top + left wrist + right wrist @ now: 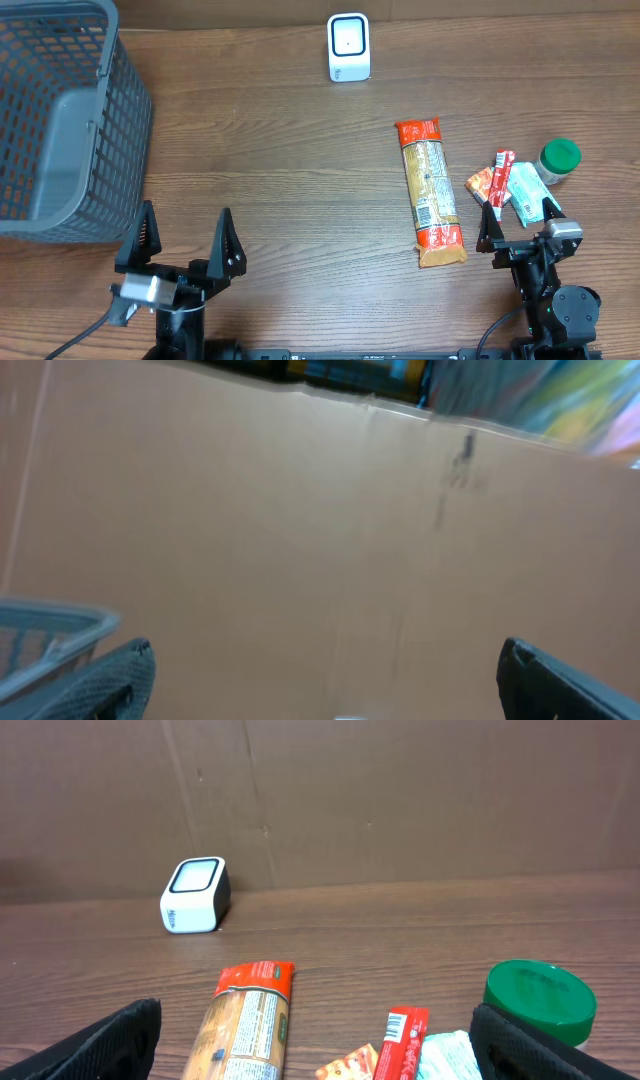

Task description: Scan the item barcode

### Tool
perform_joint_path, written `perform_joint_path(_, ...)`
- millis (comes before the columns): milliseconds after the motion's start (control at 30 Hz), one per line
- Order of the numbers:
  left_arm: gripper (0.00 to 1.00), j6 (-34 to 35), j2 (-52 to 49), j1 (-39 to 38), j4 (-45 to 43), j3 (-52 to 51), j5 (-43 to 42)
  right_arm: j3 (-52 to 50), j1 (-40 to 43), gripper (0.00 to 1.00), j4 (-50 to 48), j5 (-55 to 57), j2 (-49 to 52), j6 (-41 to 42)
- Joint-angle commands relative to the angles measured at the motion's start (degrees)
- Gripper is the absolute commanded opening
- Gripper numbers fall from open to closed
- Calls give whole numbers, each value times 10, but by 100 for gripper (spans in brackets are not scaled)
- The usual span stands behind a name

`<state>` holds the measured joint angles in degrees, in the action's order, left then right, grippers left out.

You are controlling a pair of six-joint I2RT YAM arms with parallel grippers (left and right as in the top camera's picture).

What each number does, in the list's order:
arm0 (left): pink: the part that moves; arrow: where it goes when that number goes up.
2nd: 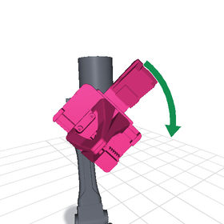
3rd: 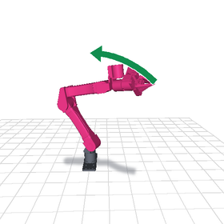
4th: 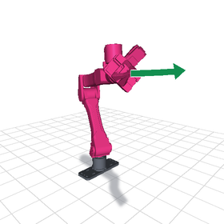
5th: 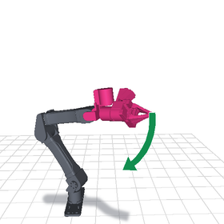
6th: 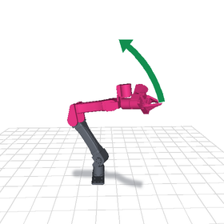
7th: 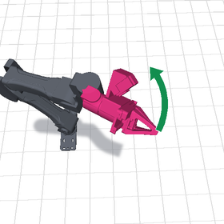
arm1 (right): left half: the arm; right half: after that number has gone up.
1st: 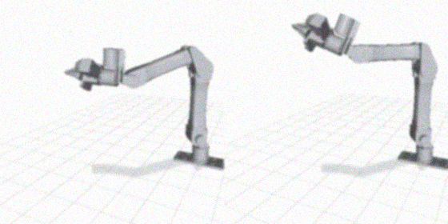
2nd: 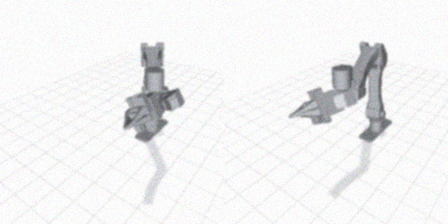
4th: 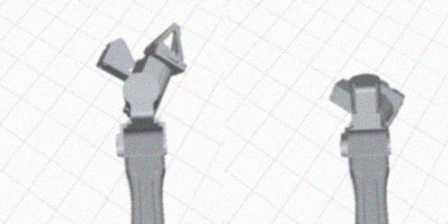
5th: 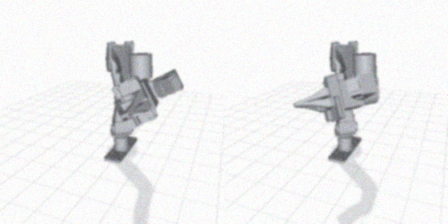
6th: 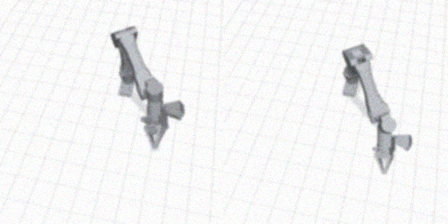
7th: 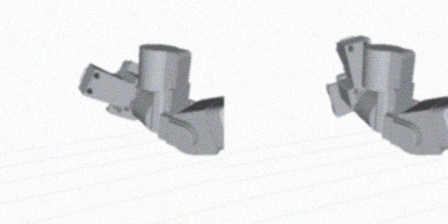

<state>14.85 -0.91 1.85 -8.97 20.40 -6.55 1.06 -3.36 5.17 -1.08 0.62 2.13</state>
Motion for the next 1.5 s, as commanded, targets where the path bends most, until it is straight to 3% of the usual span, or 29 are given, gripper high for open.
perform_joint_path(0, 100, -7, 7, -5, -44, -37, -10, -6, 2, 100, -3, 1, -5, -3)
perform_joint_path(633, 100, -7, 7, -8, -43, -196, 26, -6, 2, 100, -3, 1, -5, -3)
perform_joint_path(867, 100, -8, 7, -8, 72, -201, 27, -6, 2, 100, -3, 1, -5, -3)
perform_joint_path(967, 100, -36, 7, -8, 132, -201, 27, -6, 2, 100, -3, 1, -5, -3)
perform_joint_path(1167, 100, -107, 7, -8, 132, -201, 29, -6, 2, 100, -3, 1, -5, -3)
perform_joint_path(1467, 100, -121, 7, -8, 132, -201, 29, -6, 2, 100, -3, 1, -5, -3)
